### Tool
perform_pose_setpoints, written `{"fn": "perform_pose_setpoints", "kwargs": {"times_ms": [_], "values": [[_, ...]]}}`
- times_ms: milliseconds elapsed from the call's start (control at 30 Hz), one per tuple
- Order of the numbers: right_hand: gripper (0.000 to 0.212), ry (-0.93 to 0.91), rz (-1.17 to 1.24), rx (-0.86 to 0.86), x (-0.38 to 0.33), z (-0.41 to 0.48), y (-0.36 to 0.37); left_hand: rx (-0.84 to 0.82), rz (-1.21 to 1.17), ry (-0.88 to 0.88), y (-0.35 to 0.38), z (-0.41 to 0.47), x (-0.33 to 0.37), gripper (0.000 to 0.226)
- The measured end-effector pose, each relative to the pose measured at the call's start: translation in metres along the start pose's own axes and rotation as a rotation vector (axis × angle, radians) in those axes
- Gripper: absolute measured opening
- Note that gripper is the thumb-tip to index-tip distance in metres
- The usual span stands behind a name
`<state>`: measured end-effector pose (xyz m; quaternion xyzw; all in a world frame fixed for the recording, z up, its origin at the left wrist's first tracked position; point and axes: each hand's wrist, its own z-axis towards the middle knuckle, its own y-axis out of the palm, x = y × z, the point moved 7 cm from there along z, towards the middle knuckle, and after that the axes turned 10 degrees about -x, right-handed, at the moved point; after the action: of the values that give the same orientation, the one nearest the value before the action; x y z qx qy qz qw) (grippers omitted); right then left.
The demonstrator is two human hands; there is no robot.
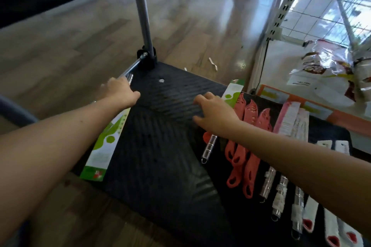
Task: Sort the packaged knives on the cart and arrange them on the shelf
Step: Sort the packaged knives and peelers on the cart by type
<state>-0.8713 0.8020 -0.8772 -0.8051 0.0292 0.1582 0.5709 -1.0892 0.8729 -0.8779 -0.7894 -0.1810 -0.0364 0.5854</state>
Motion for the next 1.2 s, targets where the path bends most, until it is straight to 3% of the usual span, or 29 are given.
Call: {"fn": "perform_pose_setpoints", "kwargs": {"times_ms": [200,467,633,800,900,1100,1167,1200], "values": [[0.046,-0.093,-0.135,-0.039,-0.032,0.034,0.014,-0.046,-0.036,-0.076,0.011,0.021,-0.031,0.057],[0.039,-0.086,-0.177,-0.088,-0.027,0.048,0.034,-0.060,-0.010,-0.074,0.030,0.036,-0.037,0.037],[0.036,-0.083,-0.162,-0.041,-0.013,0.039,0.028,-0.128,0.038,-0.182,0.040,0.036,-0.032,0.058],[0.034,-0.036,-0.156,-0.008,0.013,0.023,0.015,-0.157,-0.014,-0.063,0.049,0.033,-0.005,0.040],[0.033,0.022,-0.112,0.007,0.037,0.010,0.002,-0.103,-0.032,0.071,0.046,0.022,0.021,0.035],[0.033,0.113,-0.074,0.045,0.084,-0.023,-0.018,0.000,0.117,0.591,0.033,-0.024,0.103,0.029],[0.032,0.124,-0.075,0.074,0.098,-0.035,-0.026,0.065,0.242,0.825,0.033,-0.048,0.130,0.028],[0.031,0.136,-0.078,0.090,0.105,-0.041,-0.030,0.179,0.319,1.024,0.032,-0.064,0.144,0.032]]}}
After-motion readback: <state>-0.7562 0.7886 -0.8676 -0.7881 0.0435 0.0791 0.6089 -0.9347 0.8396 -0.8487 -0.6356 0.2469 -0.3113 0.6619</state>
